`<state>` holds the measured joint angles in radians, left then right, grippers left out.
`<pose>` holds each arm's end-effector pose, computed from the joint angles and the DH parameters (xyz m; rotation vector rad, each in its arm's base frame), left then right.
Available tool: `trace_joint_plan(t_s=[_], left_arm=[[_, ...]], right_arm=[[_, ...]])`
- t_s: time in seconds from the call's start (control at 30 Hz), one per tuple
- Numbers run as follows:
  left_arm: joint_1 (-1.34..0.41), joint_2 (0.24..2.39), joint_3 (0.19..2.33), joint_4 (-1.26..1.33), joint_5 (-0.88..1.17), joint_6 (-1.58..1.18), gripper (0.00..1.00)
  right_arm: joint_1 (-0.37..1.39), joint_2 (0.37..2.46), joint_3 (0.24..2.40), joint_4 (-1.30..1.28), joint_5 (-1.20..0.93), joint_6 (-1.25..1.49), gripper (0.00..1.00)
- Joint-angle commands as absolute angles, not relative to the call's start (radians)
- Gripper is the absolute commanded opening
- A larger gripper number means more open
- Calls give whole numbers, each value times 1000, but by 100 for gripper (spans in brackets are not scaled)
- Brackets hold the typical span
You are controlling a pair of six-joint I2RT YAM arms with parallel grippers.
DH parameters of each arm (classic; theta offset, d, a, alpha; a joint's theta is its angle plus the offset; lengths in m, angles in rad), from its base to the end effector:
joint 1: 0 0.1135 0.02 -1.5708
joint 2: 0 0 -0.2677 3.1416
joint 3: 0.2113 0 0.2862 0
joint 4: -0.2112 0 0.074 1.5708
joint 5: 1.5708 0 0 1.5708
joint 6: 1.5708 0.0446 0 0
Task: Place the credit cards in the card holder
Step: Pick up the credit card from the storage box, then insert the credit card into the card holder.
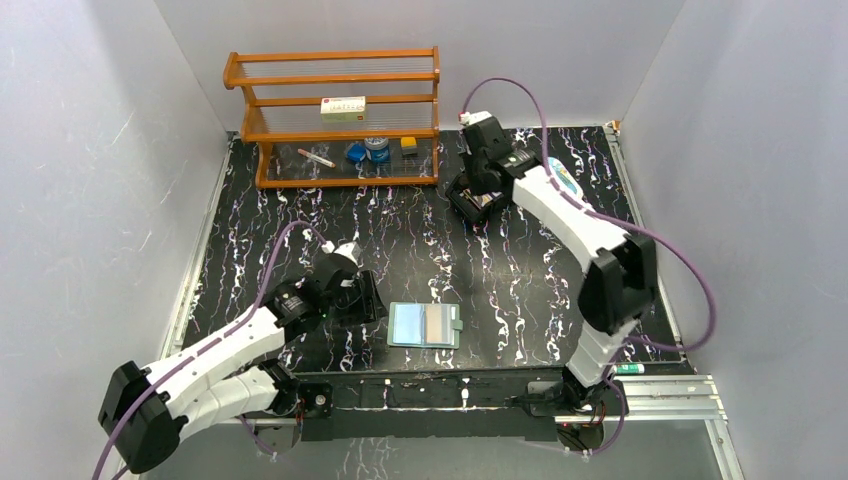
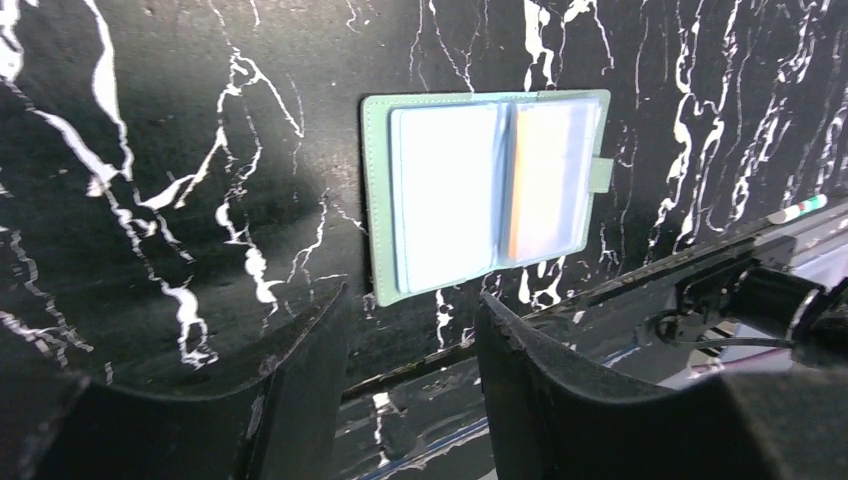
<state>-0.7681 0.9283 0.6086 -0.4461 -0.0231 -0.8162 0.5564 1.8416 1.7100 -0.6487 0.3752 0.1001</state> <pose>0.1659 -0.1588 0.2147 -0.0713 2.4624 -0.7267 0.3984 0.2285 0.3130 -0.3396 2.2611 -0.1030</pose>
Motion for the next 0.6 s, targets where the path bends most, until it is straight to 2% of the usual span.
trace_joint_plan(t_s=[0.0, 0.13, 0.23, 0.3, 0.5, 0.57], left_arm=[[-722, 960, 570, -338, 111, -863, 47], [-671, 995, 539, -280, 198, -869, 46], [-656, 1026, 534, -272, 212, -859, 41], [-652, 1046, 533, -269, 217, -851, 36], [-652, 1105, 530, -247, 232, -824, 36], [-652, 1127, 529, -237, 242, -819, 30]], right_arm=[[558, 1615, 1515, -574, 145, 314, 0], [561, 1432, 1243, -402, -56, 483, 0], [584, 1311, 1012, -231, -181, 622, 0], [601, 1247, 912, -189, -191, 704, 0], [652, 1147, 655, 18, -253, 843, 0], [678, 1146, 606, 53, -253, 891, 0]])
